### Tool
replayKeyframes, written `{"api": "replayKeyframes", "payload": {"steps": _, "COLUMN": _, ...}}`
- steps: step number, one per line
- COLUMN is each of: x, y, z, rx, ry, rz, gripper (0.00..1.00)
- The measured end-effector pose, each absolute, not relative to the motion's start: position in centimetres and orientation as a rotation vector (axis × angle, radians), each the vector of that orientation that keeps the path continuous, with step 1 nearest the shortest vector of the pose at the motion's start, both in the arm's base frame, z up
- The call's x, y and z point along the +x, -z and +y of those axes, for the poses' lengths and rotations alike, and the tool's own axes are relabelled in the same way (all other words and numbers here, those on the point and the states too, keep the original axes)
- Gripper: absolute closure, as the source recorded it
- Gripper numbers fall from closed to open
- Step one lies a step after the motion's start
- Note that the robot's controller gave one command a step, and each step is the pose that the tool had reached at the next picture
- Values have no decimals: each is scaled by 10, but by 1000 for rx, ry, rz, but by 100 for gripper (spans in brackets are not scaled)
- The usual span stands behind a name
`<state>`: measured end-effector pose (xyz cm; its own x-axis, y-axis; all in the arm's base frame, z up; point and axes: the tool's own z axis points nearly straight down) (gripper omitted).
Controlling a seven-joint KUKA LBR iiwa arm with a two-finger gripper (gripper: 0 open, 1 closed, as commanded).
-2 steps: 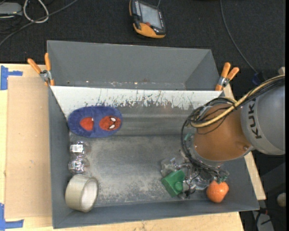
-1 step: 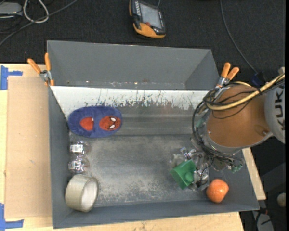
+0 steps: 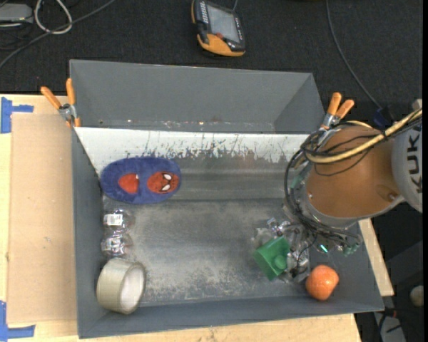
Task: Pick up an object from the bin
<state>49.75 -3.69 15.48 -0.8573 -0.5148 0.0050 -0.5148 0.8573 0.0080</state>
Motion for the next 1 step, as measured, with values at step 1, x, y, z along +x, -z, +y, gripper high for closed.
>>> {"api": "replayKeyframes", "payload": {"steps": 1, "x": 497, "y": -155, "z": -37, "rx": 835, "ry": 10, "rz": -3021, "gripper": 0}}
